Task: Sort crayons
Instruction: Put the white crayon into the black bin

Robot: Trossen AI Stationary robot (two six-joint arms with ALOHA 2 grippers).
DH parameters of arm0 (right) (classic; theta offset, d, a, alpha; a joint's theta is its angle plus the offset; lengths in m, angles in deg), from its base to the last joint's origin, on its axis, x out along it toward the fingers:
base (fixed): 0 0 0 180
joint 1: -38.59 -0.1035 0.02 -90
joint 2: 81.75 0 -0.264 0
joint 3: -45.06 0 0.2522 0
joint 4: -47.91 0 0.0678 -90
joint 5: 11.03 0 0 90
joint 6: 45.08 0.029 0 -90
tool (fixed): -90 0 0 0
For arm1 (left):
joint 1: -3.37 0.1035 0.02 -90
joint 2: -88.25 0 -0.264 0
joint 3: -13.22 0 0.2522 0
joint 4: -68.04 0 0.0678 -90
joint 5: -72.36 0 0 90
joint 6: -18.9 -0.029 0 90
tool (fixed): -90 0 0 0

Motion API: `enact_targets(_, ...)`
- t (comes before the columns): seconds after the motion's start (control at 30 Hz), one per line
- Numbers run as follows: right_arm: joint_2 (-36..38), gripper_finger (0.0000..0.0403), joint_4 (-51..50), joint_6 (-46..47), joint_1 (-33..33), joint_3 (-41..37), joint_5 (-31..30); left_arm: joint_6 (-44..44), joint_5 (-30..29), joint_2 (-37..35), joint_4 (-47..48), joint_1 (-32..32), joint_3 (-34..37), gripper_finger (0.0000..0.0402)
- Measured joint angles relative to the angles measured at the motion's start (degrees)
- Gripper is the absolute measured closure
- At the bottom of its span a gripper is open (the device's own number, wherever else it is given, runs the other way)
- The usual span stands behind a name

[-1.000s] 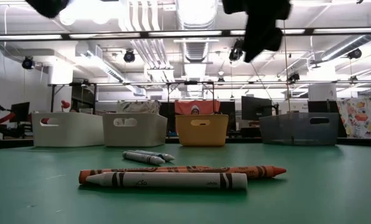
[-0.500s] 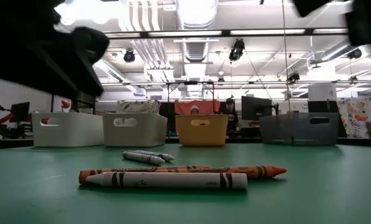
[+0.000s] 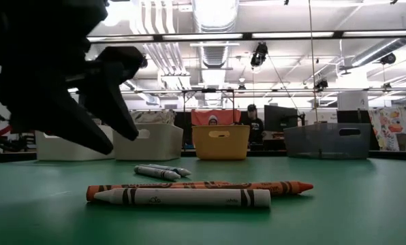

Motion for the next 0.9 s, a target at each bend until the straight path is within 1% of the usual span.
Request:
enact_targets(0.13,-1.98,0.0280,3.50,1.07,-0.70,0.09,-3.13,-0.65,1.47,-0.02,0.37,1.71,0.18,0.0273)
enact_targets(0.3,-5.14,0.0283,8.01,1.04,-0.68,0.11,-3.63,-3.12,7.27,-0.02,0.48,4.32,0.23,0.0273)
enact_targets(0.43,-7.69,0.0284,10.50,1.02,-0.68,0.11,-3.58,-4.21,8.62,-0.02,1.24,6.49,0.31,0.0273)
enact_targets(0.57,-9.25,0.0282,12.42,1.04,-0.68,0.13,-3.29,-6.37,11.37,-0.02,1.11,8.45,0.68,0.0273)
enact_targets(0.73,-10.19,0.0286,14.60,1.04,-0.68,0.13,-3.23,-6.86,12.58,0.00,1.00,10.17,1.15,0.0273)
enact_targets(0.9,-10.27,0.0285,14.65,1.06,-0.66,0.15,-3.71,-6.88,13.93,0.44,1.13,10.88,1.55,0.0273)
